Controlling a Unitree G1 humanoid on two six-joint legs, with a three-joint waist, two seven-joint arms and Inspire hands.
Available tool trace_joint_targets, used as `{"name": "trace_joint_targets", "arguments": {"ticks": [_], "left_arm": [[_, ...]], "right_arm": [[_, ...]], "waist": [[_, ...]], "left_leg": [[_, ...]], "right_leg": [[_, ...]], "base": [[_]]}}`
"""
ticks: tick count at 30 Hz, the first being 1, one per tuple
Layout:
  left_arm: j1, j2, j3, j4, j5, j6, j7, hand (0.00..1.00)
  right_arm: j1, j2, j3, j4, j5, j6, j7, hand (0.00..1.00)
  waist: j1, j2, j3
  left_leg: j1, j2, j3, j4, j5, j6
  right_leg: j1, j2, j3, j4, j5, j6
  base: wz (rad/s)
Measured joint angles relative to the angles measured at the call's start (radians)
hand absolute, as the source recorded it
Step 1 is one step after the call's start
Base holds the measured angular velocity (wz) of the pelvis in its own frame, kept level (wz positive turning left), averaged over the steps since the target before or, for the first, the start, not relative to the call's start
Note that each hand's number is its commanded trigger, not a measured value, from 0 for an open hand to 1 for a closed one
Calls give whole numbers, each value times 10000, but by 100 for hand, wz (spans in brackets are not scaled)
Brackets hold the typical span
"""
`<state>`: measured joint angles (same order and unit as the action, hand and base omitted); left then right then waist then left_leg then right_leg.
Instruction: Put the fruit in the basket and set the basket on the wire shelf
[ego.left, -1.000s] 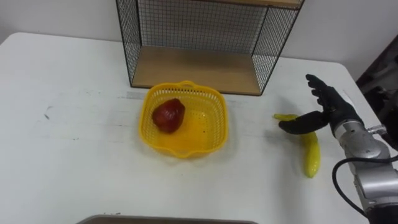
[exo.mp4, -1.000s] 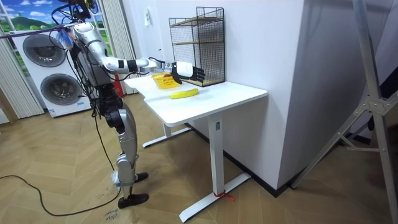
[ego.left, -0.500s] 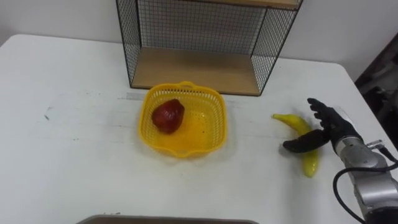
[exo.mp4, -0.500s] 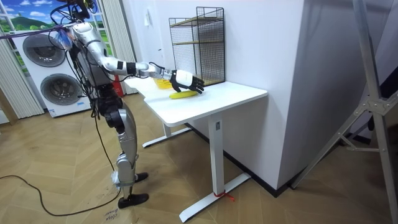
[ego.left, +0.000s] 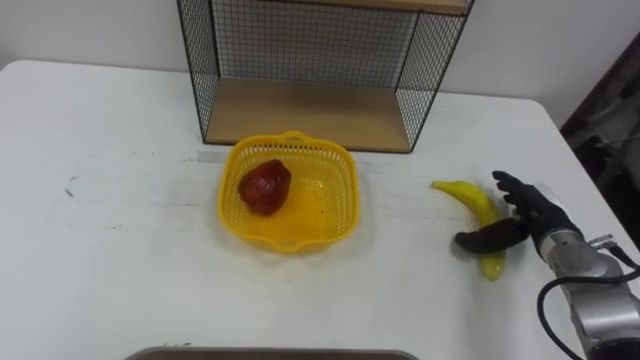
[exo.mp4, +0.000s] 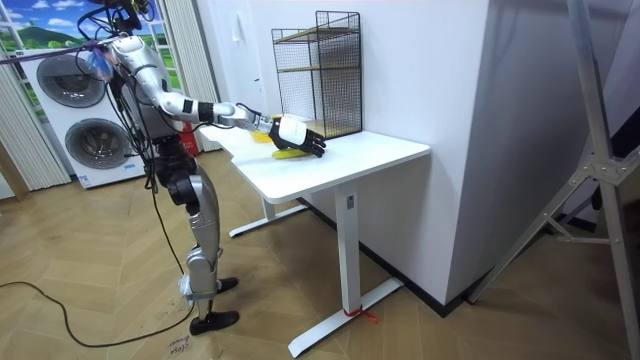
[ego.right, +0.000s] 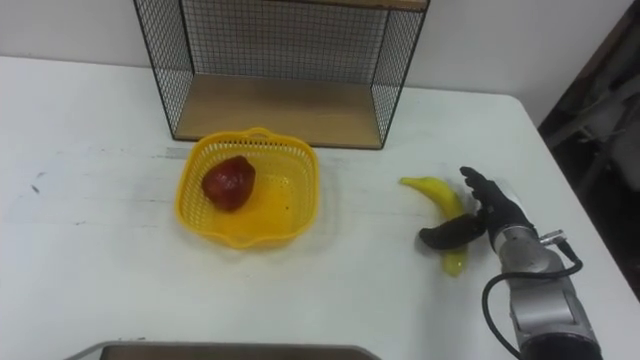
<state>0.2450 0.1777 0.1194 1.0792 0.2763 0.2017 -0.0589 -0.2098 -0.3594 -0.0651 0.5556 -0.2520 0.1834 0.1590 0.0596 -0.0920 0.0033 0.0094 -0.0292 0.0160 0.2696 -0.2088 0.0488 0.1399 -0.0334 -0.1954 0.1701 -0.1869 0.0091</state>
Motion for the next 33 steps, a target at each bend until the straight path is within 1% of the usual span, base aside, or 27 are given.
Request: {"name": "trace_joint_targets", "arguments": {"ticks": [3,6,7,11,15,18,19,20,21,25,27,33], "left_arm": [[8,0,-3,0,-1,55,7,0],[15,1,-30,6,-6,140,29,0],[42,2,-30,5,-6,155,34,0],[33,-2,-37,3,-8,162,43,0],[-2,-5,-49,36,-16,163,44,0],[-4,-19,-49,101,-23,170,43,0],[1,-24,-49,130,-23,182,44,0],[-5,-24,-49,183,-26,187,44,0],[-6,-25,-49,222,-27,188,44,0],[-31,-10,-42,228,-79,187,44,0],[-37,-10,-50,228,-92,192,44,0],[-193,-12,-51,226,-86,195,78,0]], "right_arm": [[1,0,0,0,-17,13,130,0],[-9,0,5,193,-249,-1,338,0],[-5,0,3,237,-268,-14,352,0],[-49,0,-19,561,-515,-177,447,0],[-56,2,-86,764,-678,-226,520,0],[-66,4,-176,857,-686,-271,545,0],[-72,6,-229,889,-702,-297,568,45],[-73,8,-271,914,-714,-302,598,80],[-74,8,-298,926,-724,-307,610,100],[-92,0,-472,989,-847,-311,413,100],[-107,-87,-592,1086,-972,-312,267,100],[-274,-85,-668,1377,-1186,-367,-62,100]], "waist": [[0,34,-15],[-2,57,-118],[-2,53,-135],[8,59,-130],[29,91,-103],[49,74,-93],[73,64,-88],[97,57,-84],[110,47,-80],[146,-14,-58],[169,-50,-39],[213,-74,-43]], "left_leg": [[0,2,-29,14,-1,1],[30,-10,-40,27,0,3],[35,-10,-55,34,0,3],[48,-19,-195,83,0,4],[25,-12,-310,313,-137,-11],[-8,-13,-362,354,-149,-12],[-15,-12,-366,364,-149,-12],[-15,-12,-367,368,-149,-12],[-15,-12,-369,370,-149,-12],[-45,-32,-466,392,-147,-13],[-43,-22,-494,391,-145,-18],[-32,-19,-502,391,-162,-52]], "right_leg": [[6,0,1,2,1,-2],[47,0,10,7,7,-10],[61,0,6,7,7,-10],[117,9,9,5,9,-14],[181,54,-35,-1,9,-15],[184,56,-82,1,9,-15],[179,57,-83,2,9,-15],[179,58,-85,2,9,-15],[180,58,-87,2,9,-16],[190,56,-203,-2,9,-16],[205,68,-243,-5,9,-16],[255,107,-250,-5,10,-16]], "base": [[0],[0],[4],[5],[7],[5],[0],[0],[0],[6],[3],[0]]}}
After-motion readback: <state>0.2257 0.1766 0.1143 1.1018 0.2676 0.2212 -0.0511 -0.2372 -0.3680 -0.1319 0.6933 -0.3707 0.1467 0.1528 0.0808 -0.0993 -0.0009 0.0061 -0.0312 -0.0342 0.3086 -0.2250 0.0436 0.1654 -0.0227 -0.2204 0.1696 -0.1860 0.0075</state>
